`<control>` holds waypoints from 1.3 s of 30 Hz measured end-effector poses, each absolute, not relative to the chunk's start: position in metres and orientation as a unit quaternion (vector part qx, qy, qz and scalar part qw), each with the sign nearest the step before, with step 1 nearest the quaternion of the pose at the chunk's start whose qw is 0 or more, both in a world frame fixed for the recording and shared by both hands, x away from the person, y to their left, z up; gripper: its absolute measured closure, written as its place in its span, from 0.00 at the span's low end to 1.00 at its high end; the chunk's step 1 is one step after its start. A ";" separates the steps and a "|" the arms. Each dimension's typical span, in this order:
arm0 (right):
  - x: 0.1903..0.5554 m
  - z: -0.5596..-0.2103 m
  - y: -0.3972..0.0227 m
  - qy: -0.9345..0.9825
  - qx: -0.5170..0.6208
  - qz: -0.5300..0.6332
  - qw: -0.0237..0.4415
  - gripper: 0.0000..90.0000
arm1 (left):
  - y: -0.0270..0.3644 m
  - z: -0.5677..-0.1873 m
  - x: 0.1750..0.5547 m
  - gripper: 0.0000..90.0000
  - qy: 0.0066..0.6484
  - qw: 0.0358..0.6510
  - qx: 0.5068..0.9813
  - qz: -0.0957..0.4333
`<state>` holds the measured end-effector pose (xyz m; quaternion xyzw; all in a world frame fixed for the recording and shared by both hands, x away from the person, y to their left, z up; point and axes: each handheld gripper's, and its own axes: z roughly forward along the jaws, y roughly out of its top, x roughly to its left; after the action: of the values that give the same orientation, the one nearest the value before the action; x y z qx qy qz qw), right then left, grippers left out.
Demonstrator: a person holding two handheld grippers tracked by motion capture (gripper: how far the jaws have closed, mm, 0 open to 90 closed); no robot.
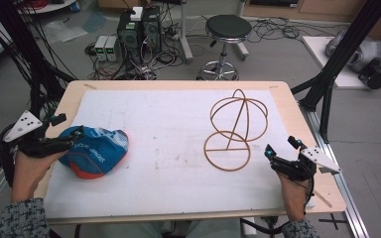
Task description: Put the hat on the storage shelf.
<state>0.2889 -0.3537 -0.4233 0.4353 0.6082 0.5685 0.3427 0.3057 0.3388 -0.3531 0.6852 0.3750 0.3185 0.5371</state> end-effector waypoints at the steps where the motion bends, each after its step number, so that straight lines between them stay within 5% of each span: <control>1: 0.289 -0.424 -0.354 0.609 0.437 0.568 0.340 0.07 | 0.339 -0.353 0.306 0.25 0.373 0.536 0.687 0.319; 25: 0.291 -0.426 -0.351 0.621 0.433 0.559 0.337 0.07 | 0.318 -0.366 0.314 0.31 0.313 0.526 0.737 0.288; 39: 0.289 -0.425 -0.353 0.622 0.436 0.559 0.333 0.07 | 0.286 -0.386 0.323 0.52 0.242 0.459 0.807 0.282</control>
<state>0.2895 -0.3525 -0.4255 0.4361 0.6217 0.5589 0.3330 0.3228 0.2860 -0.3861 0.8069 0.2418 0.2822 0.4592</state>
